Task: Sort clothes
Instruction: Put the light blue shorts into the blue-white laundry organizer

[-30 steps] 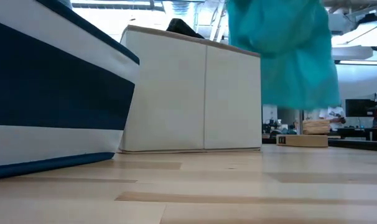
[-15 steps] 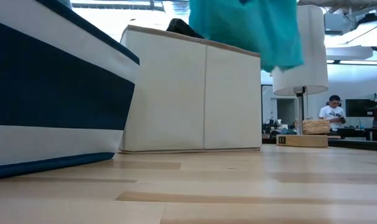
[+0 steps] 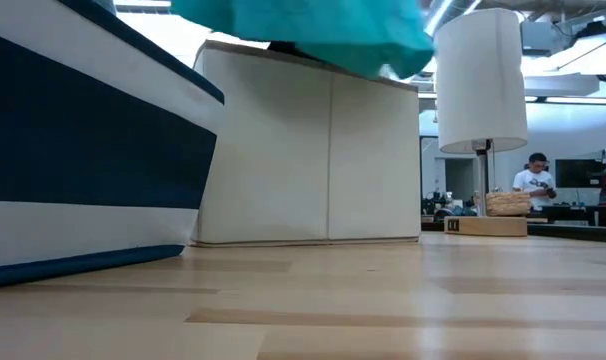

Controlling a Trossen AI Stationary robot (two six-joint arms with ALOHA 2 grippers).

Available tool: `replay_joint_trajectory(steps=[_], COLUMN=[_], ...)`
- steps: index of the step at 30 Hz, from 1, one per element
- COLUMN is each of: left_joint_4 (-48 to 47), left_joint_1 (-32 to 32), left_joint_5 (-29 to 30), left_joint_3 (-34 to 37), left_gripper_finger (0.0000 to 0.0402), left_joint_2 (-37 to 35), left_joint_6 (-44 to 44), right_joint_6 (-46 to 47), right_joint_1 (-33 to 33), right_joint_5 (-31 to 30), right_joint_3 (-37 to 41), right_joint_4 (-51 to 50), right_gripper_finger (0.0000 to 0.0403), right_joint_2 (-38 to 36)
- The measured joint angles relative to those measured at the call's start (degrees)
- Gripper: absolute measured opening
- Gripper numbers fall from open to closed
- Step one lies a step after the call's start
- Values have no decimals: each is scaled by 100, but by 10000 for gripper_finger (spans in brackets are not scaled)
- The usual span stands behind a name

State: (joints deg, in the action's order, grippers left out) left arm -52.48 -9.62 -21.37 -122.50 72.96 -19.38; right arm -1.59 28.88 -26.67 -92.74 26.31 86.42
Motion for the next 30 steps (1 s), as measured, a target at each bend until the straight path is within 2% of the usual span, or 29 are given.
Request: replay_joint_trajectory(steps=[8,15,18,22,24,26,30], left_joint_4=[-60,-322,-654,-1259,-1430,-1451,-1420], left_joint_1=[1281,2012,2259,2446,2528,2625,2722], left_joint_5=[-33,136,482,1235,1416,1539,1574], left_joint_3=[-2,-1,-2,0,0,0,0], left_gripper_finger=[263,263,263,253,230,190,67], left_joint_2=[113,307,399,542,595,617,630], left_joint_6=[592,780,765,645,680,736,890], right_joint_6=[330,506,513,524,525,538,564], right_joint_1=[-360,-542,-581,-630,-653,-656,-658], right_joint_5=[-1,-3,1,163,194,210,216], right_joint_3=[-1494,-2476,-2761,-2938,-2969,-2976,-2981], right_joint_4=[-274,-589,-665,-687,-686,-684,-714], right_gripper_finger=[0,0,0,0,0,0,1], right_joint_2=[1296,2004,2194,2306,2316,2314,2307])
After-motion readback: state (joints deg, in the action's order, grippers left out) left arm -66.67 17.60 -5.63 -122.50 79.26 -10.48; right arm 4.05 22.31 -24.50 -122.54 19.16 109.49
